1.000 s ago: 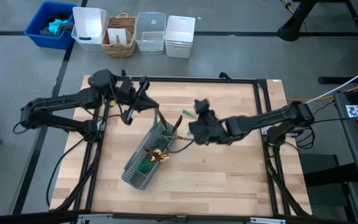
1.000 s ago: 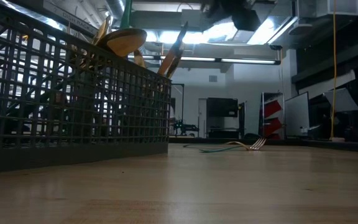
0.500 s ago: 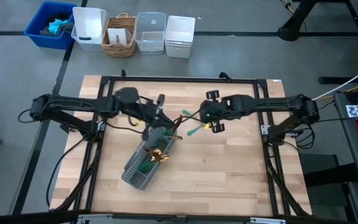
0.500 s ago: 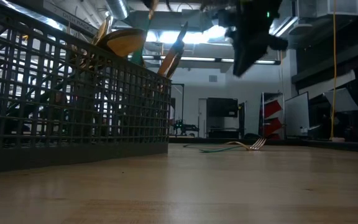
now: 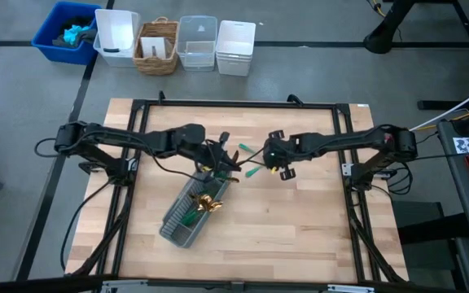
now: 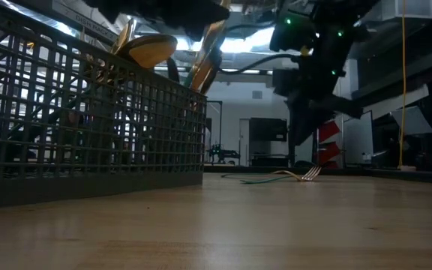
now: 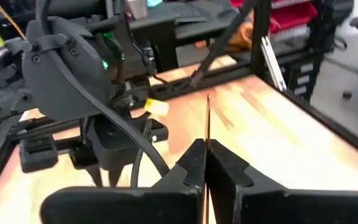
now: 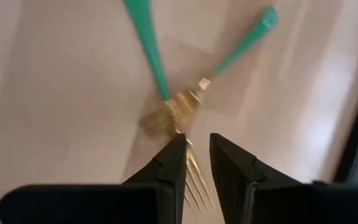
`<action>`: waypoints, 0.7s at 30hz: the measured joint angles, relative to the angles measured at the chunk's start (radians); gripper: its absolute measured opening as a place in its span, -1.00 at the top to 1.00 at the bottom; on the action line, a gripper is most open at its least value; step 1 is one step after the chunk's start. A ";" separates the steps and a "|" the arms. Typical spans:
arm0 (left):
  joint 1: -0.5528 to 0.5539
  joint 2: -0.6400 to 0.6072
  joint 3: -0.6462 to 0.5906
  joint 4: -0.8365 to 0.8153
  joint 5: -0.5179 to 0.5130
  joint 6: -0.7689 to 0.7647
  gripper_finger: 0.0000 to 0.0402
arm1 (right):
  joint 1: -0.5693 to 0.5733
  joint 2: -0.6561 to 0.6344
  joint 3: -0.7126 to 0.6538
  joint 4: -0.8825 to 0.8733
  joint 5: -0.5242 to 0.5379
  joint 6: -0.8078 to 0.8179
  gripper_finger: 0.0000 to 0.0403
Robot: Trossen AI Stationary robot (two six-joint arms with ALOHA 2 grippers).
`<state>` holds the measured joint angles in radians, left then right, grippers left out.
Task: Sort silverware
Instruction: Put the green knife into the silverware basket
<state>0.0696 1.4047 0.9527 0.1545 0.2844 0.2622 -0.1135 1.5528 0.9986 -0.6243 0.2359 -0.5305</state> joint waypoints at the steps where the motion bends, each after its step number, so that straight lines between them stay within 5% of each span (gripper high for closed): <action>1: -0.001 0.001 0.000 -0.014 0.000 0.017 1.00 | 0.000 0.000 -0.018 0.030 -0.021 -0.013 0.64; 9: -0.007 0.002 0.000 -0.175 0.000 0.025 0.97 | 0.000 0.000 -0.095 0.260 -0.064 0.046 0.64; 21: -0.006 0.002 0.000 -0.294 -0.001 -0.091 0.73 | -0.006 0.034 -0.095 0.296 -0.002 0.344 0.63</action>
<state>0.0631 1.4067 0.9527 -0.1398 0.2836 0.1716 -0.1197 1.5865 0.9031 -0.3280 0.2337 -0.1866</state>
